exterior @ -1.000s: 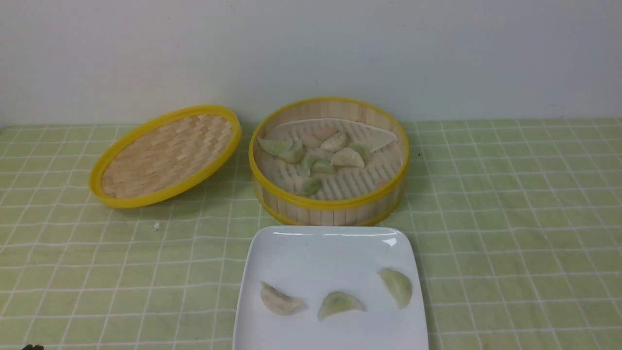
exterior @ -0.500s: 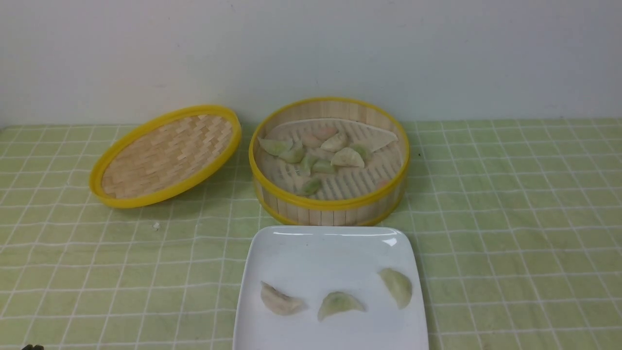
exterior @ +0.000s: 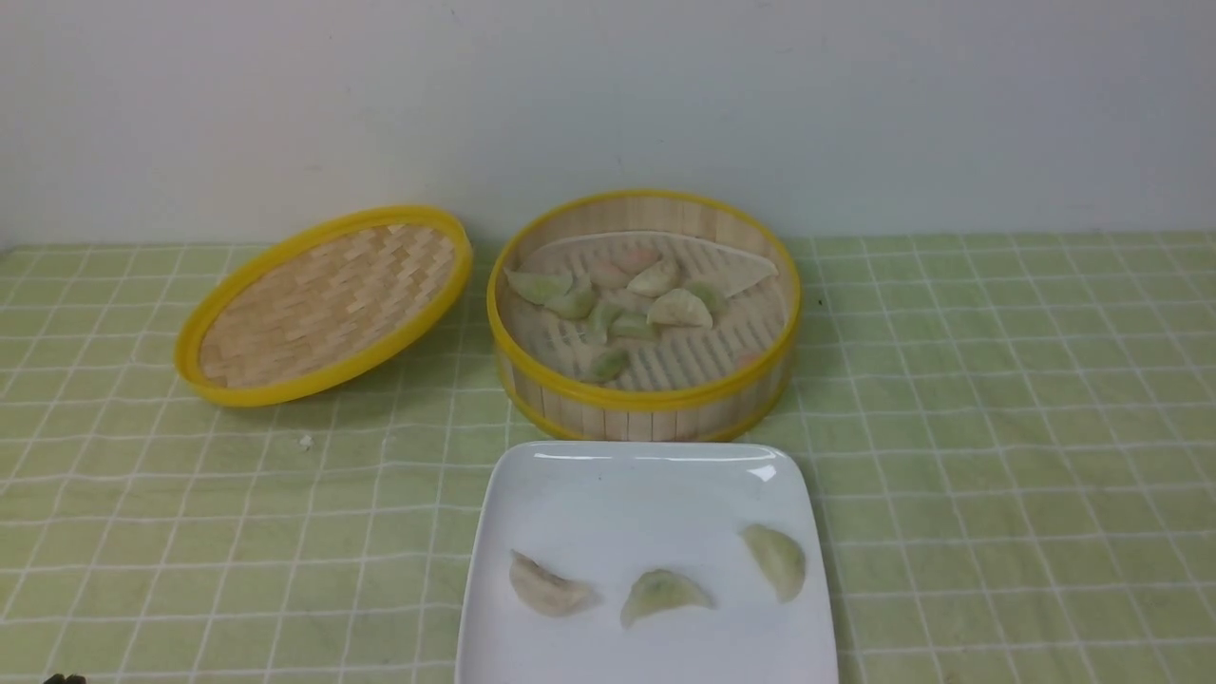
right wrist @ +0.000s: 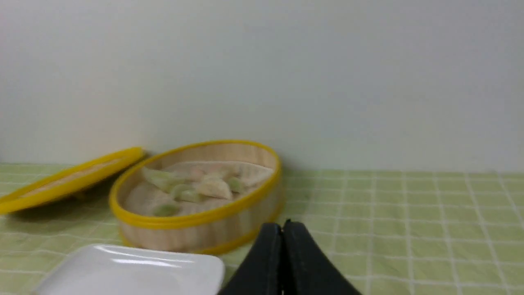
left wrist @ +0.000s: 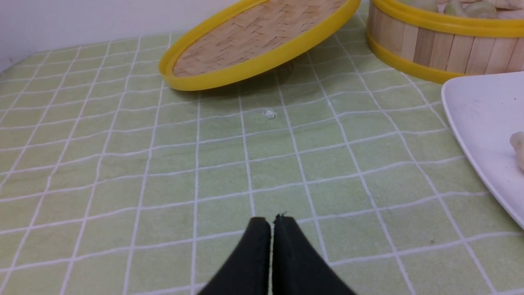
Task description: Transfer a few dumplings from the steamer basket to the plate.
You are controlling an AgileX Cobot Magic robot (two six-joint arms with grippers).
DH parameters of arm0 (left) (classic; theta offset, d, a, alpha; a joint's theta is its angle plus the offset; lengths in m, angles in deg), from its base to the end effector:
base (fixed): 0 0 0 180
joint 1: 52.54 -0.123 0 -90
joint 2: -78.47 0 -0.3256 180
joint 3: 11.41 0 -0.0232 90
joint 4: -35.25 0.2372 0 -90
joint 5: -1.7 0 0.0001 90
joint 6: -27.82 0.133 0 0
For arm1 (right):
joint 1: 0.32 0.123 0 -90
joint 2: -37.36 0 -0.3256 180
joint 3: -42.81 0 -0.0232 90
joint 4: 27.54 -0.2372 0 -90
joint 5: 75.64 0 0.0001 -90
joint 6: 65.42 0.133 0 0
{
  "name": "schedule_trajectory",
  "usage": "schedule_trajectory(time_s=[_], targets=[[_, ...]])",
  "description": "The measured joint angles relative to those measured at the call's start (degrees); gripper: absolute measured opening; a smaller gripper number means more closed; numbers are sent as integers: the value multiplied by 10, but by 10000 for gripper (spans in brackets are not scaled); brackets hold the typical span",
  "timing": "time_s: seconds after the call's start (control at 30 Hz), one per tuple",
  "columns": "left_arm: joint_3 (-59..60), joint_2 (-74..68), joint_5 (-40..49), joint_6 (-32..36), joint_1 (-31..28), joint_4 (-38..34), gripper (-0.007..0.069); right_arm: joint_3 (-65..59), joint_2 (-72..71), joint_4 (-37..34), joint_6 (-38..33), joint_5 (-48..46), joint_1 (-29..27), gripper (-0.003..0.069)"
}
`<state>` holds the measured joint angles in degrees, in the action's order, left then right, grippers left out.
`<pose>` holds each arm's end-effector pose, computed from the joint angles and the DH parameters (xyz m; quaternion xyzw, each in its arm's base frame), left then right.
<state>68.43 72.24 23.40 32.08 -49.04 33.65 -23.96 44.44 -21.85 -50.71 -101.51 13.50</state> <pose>0.0378 -0.0037 0.1571 0.0472 0.8064 -0.0079 0.5894 0.0298 0.0014 0.2291 -0.0142 0.7637 0.1147 0.6352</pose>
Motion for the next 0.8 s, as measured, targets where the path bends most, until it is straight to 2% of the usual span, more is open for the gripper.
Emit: schedule_trajectory(time_s=[0.23,0.8], targets=[[0,0,0,0,0,0,-6,-123,-8,6,-4,14,-102,-15],[0,0,0,0,0,0,-6,-125,-8,7,-10,31,-110,-15]])
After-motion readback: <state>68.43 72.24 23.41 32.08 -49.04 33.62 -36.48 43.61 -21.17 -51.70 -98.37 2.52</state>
